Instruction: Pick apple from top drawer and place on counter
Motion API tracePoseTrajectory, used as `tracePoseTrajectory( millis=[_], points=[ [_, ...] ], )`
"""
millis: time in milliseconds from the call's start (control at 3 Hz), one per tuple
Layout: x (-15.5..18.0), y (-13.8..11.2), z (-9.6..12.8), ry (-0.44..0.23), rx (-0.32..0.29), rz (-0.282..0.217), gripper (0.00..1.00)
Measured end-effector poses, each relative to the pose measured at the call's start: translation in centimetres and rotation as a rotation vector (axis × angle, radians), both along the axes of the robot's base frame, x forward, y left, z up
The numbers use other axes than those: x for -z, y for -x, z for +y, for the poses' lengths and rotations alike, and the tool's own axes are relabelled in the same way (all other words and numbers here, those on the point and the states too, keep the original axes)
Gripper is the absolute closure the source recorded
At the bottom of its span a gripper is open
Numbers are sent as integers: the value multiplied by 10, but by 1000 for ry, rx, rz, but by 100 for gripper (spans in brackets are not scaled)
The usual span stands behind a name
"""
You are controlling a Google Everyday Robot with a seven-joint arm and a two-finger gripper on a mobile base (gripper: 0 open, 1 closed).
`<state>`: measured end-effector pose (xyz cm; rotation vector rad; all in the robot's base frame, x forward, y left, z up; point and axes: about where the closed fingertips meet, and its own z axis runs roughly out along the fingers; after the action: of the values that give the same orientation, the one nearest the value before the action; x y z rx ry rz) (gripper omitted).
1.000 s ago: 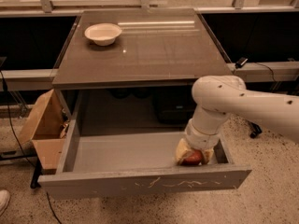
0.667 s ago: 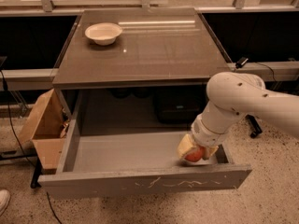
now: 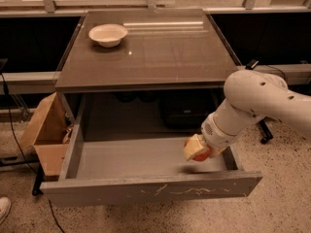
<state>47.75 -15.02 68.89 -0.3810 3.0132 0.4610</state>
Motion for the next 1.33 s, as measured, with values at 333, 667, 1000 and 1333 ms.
tracePoseTrajectory(
  millis=[333, 667, 1000, 1333],
  points=[
    [0, 0, 0, 0, 0, -1, 100],
    [-11, -5, 4, -25, -18, -39, 100],
    [-57, -18, 6, -83, -51, -189, 100],
    [-118, -26, -3, -134, -110, -403, 100]
  ],
)
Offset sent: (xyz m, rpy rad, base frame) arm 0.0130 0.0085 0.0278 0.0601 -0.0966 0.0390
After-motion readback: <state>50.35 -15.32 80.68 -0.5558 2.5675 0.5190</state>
